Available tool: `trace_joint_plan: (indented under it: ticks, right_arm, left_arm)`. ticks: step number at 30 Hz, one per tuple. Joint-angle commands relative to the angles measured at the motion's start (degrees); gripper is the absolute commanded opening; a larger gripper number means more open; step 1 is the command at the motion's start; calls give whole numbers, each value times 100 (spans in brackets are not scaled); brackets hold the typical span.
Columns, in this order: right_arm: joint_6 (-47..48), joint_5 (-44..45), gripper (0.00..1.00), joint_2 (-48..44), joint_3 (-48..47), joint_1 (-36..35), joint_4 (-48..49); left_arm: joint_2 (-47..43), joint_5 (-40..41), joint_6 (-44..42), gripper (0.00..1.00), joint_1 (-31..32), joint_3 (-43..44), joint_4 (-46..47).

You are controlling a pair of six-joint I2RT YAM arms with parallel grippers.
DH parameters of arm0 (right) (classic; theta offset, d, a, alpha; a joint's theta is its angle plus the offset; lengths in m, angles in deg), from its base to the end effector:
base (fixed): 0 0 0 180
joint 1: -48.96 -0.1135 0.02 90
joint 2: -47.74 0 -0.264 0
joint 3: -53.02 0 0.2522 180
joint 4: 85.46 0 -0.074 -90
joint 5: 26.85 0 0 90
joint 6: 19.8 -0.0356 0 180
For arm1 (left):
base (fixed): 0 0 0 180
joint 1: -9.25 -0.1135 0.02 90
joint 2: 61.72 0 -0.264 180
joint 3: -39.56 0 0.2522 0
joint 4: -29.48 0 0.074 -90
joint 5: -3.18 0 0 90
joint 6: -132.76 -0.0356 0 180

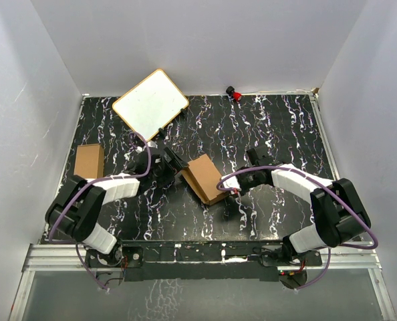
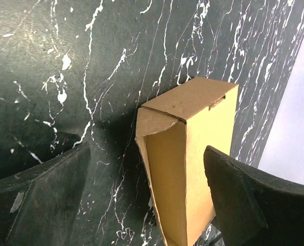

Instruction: Fold the paper box

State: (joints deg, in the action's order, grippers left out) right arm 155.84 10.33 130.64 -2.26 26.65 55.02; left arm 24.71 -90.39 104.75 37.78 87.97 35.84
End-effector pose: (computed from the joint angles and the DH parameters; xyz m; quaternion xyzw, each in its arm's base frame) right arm 0.2186 0.1204 0.1705 -0.7618 0.4450 0.2779 0.3799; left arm 0.2585 -0.1431 0.1642 -0.2367 0.8402 -0.3652 0.3236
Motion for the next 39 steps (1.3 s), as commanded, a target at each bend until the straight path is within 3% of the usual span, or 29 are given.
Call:
trace_joint_plan:
  ticks: [1, 12, 19, 33, 39]
  right_arm:
    - [92, 167, 37, 235, 30, -107, -246]
    - [93, 177, 37, 254, 30, -119, -248]
    - [90, 184, 37, 271, 25, -142, -246]
    - [93, 213, 37, 315, 21, -193, -246]
    - [84, 215, 37, 315, 12, -194, -245]
  left_arm:
    - [267, -355, -215, 88, -50, 289, 249]
    - [771, -478, -540, 69, -50, 712, 1]
    - [978, -486, -868, 45, -50, 947, -306]
    - [1266, -744, -1244, 11, -54, 1163, -587]
    - [1140, -680, -1306, 6, -55, 1155, -668]
